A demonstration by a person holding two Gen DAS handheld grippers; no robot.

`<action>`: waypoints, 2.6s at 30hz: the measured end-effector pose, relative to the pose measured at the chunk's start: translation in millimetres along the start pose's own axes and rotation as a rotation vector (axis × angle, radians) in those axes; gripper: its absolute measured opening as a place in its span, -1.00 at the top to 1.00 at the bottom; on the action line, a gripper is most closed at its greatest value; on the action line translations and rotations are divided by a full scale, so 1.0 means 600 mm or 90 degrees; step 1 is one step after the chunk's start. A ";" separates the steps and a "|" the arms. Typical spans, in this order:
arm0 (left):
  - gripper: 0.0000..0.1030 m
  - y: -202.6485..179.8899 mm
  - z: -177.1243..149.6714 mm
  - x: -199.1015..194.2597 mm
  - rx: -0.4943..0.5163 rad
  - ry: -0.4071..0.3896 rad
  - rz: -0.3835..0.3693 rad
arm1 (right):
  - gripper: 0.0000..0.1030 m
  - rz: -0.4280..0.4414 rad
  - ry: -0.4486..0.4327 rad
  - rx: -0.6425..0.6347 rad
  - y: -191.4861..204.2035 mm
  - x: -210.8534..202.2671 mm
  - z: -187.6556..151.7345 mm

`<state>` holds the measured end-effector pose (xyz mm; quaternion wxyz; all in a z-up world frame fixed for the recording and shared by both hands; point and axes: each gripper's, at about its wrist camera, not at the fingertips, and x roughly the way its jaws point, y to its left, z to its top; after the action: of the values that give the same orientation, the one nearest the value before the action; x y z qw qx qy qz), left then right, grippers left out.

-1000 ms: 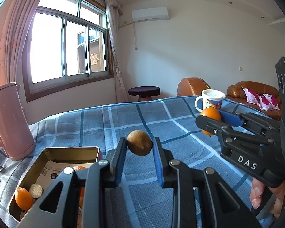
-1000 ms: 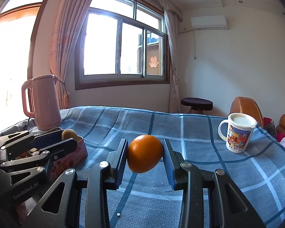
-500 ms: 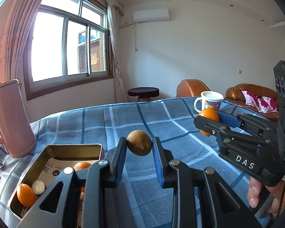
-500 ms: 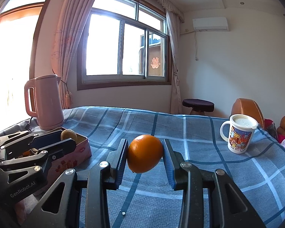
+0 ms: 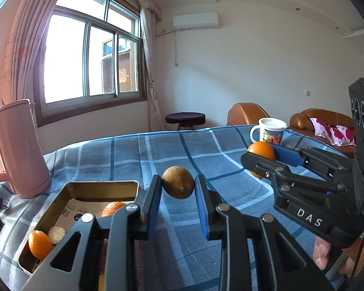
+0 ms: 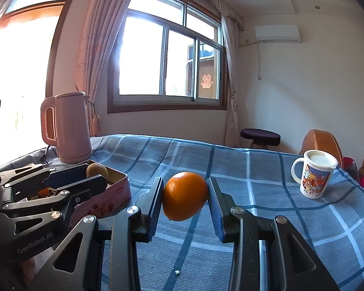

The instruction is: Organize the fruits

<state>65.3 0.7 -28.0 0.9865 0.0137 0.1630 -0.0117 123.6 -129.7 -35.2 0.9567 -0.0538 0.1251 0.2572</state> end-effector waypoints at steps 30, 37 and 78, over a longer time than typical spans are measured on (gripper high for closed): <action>0.43 0.047 -0.011 -0.038 -0.011 -0.014 0.039 | 0.25 0.056 -0.014 -0.053 0.089 -0.002 0.005; 0.43 0.062 -0.013 -0.047 -0.014 -0.016 0.051 | 0.25 0.067 -0.020 -0.063 0.108 -0.002 0.010; 0.43 0.211 -0.041 -0.064 -0.108 0.058 0.141 | 0.25 0.185 0.045 -0.111 0.231 0.058 0.021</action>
<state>24.3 128.7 -36.2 0.9709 -0.0513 0.2058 0.1114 85.5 8.8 -37.5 0.8963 -0.1271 0.1419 0.4005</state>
